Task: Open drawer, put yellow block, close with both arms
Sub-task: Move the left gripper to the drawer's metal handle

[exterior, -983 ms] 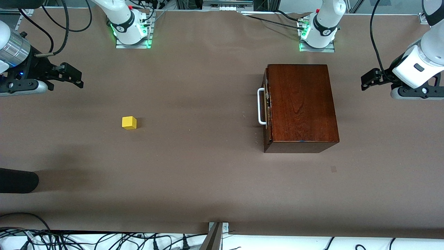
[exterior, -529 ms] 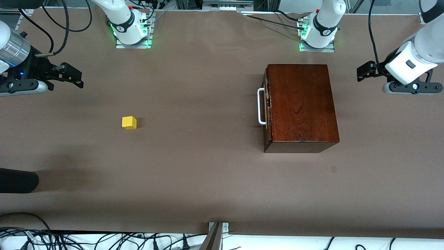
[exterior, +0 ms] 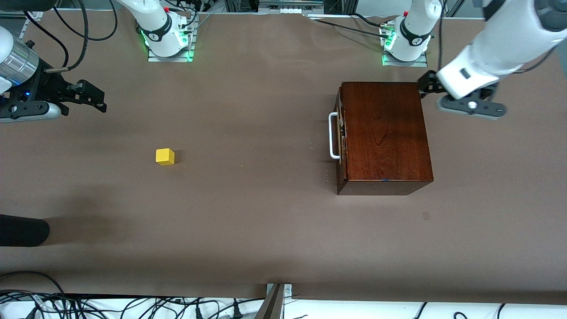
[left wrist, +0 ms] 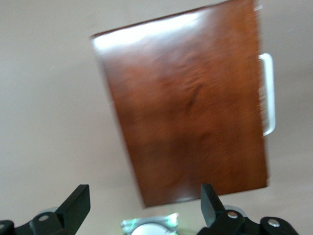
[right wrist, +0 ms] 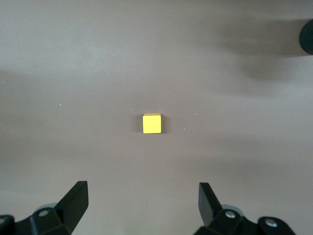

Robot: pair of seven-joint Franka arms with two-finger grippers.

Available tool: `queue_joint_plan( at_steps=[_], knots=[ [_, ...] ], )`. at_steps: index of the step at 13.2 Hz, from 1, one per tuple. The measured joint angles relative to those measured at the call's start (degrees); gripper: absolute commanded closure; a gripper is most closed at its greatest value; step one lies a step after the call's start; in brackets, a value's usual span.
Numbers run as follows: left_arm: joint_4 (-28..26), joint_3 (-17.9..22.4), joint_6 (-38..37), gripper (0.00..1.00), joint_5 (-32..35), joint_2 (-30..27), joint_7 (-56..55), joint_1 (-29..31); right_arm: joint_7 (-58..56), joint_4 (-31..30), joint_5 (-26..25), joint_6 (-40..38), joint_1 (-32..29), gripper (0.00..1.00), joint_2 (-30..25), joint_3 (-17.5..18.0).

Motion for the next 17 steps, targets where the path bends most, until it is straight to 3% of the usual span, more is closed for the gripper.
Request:
queue_joint_plan(
  at_steps=[3, 5, 11, 17],
  knots=[
    [0.01, -7.45, 6.91, 0.0, -0.25, 6.17, -10.17, -1.06, 0.0, 0.01, 0.0, 0.0, 0.0, 0.0, 0.0, 0.0],
    [0.05, -9.82, 10.06, 0.0, -0.02, 9.28, -17.56, -3.85, 0.0, 0.01, 0.0, 0.0, 0.0, 0.0, 0.0, 0.0],
    [0.05, -10.14, 17.32, 0.0, 5.23, 17.13, -31.6, -13.95, 0.0, 0.01, 0.0, 0.0, 0.0, 0.0, 0.0, 0.0],
    [0.16, -10.12, 19.5, 0.0, 19.51, 24.83, -40.6, -17.98, 0.0, 0.01, 0.0, 0.0, -0.01, 0.0, 0.0, -0.01]
  ],
)
